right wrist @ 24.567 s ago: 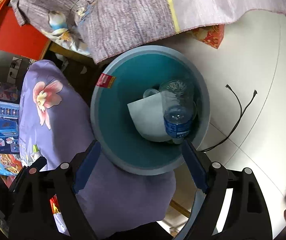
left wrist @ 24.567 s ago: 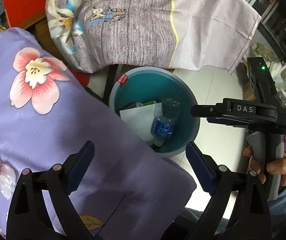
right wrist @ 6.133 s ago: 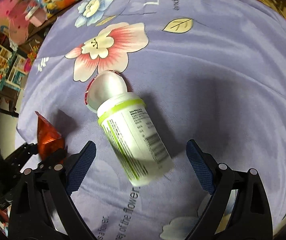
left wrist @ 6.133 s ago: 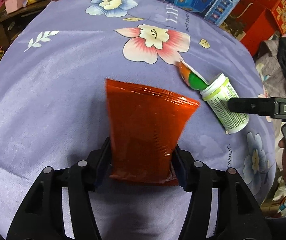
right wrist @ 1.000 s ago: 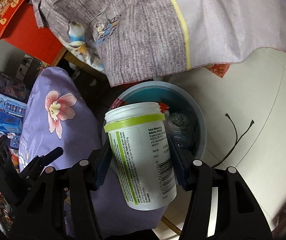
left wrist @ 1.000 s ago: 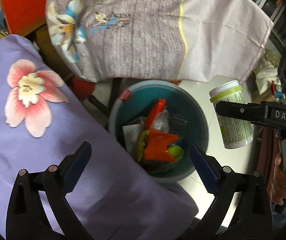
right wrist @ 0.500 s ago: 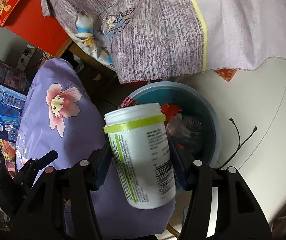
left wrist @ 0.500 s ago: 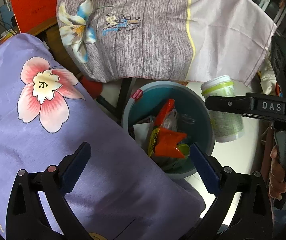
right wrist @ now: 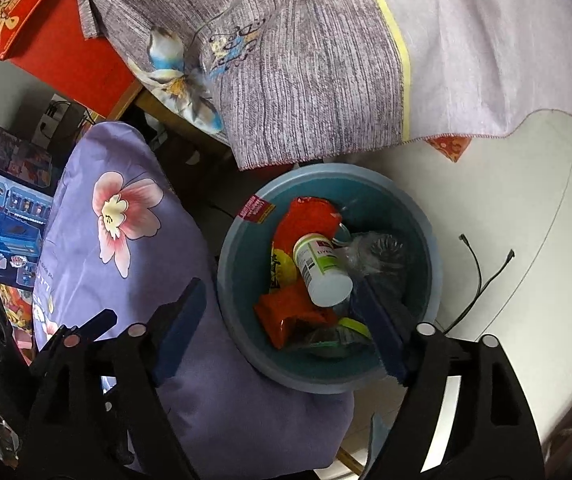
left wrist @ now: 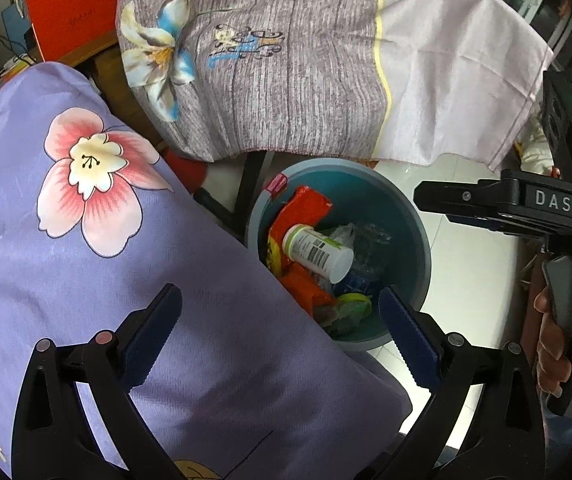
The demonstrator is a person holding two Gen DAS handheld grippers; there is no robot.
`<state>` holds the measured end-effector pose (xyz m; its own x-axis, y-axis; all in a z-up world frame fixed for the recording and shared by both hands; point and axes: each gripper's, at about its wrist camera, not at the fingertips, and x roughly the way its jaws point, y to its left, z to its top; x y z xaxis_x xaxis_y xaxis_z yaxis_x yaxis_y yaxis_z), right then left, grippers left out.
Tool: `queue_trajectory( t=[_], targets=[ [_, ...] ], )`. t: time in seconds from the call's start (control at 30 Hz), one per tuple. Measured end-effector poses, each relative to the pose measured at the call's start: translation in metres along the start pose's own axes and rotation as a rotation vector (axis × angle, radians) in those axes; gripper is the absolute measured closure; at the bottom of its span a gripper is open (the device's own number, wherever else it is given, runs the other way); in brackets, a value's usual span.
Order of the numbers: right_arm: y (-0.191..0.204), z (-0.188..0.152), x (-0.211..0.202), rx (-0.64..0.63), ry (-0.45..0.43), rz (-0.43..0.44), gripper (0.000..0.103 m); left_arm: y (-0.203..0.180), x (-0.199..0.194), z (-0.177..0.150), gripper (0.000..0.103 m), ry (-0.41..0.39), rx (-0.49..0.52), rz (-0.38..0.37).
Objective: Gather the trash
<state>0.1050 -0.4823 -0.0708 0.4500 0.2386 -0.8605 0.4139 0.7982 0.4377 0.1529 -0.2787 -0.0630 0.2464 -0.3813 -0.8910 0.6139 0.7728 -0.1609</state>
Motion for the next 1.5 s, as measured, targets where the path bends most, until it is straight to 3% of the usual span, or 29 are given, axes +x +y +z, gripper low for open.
queue_trajectory(
  t=[0.27,0.3,0.57,0.93,1.5],
  targets=[
    [0.006,-0.012,-0.013,-0.040,-0.030,-0.024,0.013,0.003,-0.006,-0.006,0.004,-0.005,-0.009,0.007],
    [0.008,-0.014,-0.015,-0.047,-0.034,-0.017,0.007,0.003,-0.008,-0.006,0.004,-0.008,-0.009,0.006],
    [0.023,-0.039,-0.032,-0.131,-0.039,-0.041,0.007,0.000,-0.041,-0.019,0.004,-0.074,0.005,0.042],
    [0.045,-0.084,-0.066,-0.228,-0.132,-0.082,0.007,0.000,-0.081,-0.050,0.004,-0.120,0.022,0.150],
    [0.058,-0.145,-0.106,-0.243,-0.218,-0.126,0.007,0.001,-0.128,-0.095,0.004,-0.186,-0.011,0.149]
  ],
)
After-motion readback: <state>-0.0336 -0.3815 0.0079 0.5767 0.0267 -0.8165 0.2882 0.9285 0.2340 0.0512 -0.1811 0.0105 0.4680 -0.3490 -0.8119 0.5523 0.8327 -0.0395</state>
